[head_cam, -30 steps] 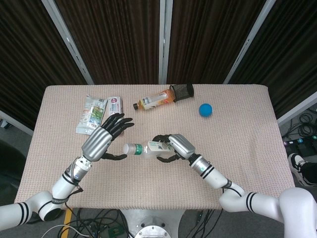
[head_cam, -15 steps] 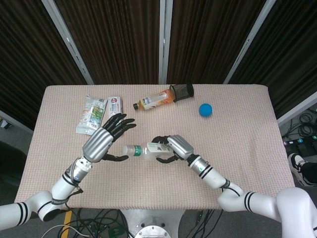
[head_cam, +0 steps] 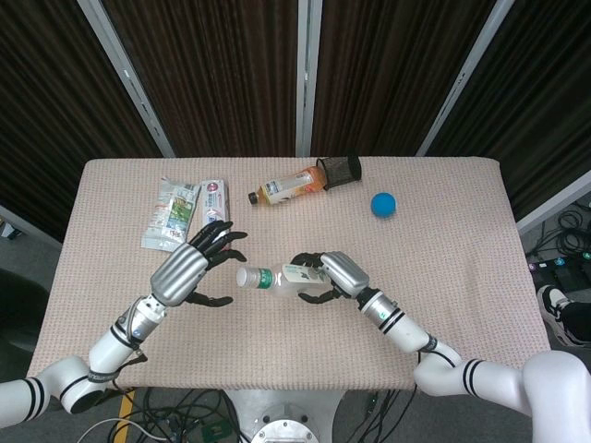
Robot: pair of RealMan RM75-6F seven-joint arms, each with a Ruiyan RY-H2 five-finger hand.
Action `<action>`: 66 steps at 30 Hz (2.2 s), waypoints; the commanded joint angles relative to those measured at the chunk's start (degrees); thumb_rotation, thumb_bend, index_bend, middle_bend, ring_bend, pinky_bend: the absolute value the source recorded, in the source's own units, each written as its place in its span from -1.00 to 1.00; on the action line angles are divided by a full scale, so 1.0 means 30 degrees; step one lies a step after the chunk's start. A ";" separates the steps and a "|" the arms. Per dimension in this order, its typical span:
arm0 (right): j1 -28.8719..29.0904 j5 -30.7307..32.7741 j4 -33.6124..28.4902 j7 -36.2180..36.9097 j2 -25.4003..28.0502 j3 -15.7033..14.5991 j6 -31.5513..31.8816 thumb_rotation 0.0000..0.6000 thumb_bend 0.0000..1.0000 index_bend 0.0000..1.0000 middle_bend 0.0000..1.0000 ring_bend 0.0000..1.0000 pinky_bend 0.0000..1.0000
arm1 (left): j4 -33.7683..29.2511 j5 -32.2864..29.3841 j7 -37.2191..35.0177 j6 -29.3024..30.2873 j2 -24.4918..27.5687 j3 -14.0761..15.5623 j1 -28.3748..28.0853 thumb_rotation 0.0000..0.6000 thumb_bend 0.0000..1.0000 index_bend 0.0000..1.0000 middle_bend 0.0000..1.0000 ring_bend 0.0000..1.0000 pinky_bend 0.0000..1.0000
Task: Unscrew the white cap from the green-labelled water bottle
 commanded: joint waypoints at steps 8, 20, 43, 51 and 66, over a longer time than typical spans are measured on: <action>0.0040 -0.0104 -0.0092 0.0028 -0.0016 0.0034 0.0104 1.00 0.26 0.39 0.16 -0.06 0.02 | 0.0104 -0.0048 -0.0150 -0.0257 -0.0162 -0.0176 -0.0350 1.00 -0.64 -0.31 -0.76 -1.00 -0.98; 0.0102 -0.0066 -0.0010 0.0177 -0.0007 0.0081 0.0018 1.00 0.26 0.39 0.16 -0.06 0.02 | 0.0350 -0.0205 -0.0176 -0.0599 -0.0343 -0.0177 -0.0597 1.00 -0.50 -0.27 -0.76 -1.00 -0.98; 0.0223 -0.0006 0.0355 0.0494 -0.0223 0.0154 -0.0057 1.00 0.26 0.39 0.17 -0.06 0.03 | 0.0563 -0.0199 -0.0454 -0.0443 -0.0564 -0.0146 -0.0732 1.00 -0.37 -0.10 -0.76 -1.00 -0.98; 0.0126 -0.0057 0.0208 0.0368 -0.0074 0.0074 0.0071 1.00 0.26 0.39 0.17 -0.06 0.03 | 0.0456 -0.0085 -0.0498 -0.0315 -0.0438 -0.0103 -0.0725 1.00 -0.35 -0.07 -0.76 -1.00 -0.98; -0.0371 -0.0125 -0.0503 -0.1843 0.1570 -0.0459 0.0074 1.00 0.26 0.39 0.17 -0.05 0.04 | 0.0756 -0.0611 0.0063 -0.0086 0.0351 -0.0019 -0.0205 1.00 -0.34 -0.07 -0.76 -1.00 -0.97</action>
